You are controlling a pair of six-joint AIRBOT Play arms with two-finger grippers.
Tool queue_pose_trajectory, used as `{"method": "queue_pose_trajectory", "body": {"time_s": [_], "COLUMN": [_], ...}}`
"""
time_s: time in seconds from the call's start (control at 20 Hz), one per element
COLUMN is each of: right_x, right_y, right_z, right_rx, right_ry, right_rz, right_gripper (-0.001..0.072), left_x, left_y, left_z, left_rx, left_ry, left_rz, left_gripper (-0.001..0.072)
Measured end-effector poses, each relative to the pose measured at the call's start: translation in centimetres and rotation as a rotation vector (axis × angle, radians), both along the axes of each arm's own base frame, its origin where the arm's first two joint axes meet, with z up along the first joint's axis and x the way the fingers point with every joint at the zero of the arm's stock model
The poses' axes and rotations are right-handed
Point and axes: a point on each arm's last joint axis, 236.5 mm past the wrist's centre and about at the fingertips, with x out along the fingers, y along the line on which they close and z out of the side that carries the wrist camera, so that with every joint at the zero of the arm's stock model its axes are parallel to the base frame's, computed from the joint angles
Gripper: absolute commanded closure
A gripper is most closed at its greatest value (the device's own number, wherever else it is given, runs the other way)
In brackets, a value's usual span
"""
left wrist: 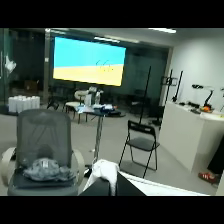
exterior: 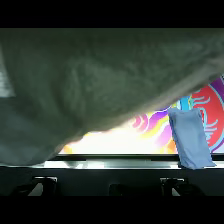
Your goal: Fold the shirts.
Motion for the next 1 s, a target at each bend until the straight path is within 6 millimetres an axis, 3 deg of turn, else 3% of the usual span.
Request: {"method": "queue_pose_trajectory", "body": {"time_s": [0.1, 0.2, 0.45, 0.55, 0.65, 0.75, 0.85, 1.0], "right_x": [3.5, 8.3, 20.5, 24.5, 27.6, 30.4, 32.6, 34.7], "right_y": [0.4, 1.2, 4.5, 6.0, 7.2, 7.5, 6.9, 5.8], "right_z": [-3.9, -9.6, -27.3, -33.1, -37.9, -41.1, -43.3, -44.8], "right_rx": [-0.01, -0.031, -0.03, -0.003, 0.043, 0.096, 0.16, 0.243], "right_ry": [0.144, 0.326, 0.715, 0.766, 0.783, 0.755, 0.718, 0.664], "right_rz": [0.002, 0.016, 0.1, 0.137, 0.155, 0.15, 0.132, 0.131], "right_gripper": [0.0667, 0.0668, 0.0668, 0.0668, 0.0668, 0.0668, 0.0668, 0.0667], "left_x": [3.9, 9.0, 21.3, 24.9, 28.1, 30.8, 32.9, 35.1], "left_y": [1.4, 2.9, 6.1, 6.6, 6.3, 5.6, 4.7, 4.2], "left_z": [-4.0, -9.6, -29.9, -37.7, -43.8, -48.4, -51.4, -53.7], "left_rx": [0.002, -0.013, -0.072, -0.109, -0.17, -0.231, -0.273, -0.305], "left_ry": [0.153, 0.333, 0.809, 0.938, 1.009, 1.035, 1.028, 0.996], "left_rz": [0.027, 0.041, 0.049, 0.041, 0.02, -0.008, -0.029, -0.029], "left_gripper": [0.0687, 0.0687, 0.0685, 0.0685, 0.0685, 0.0685, 0.0685, 0.0685]}}
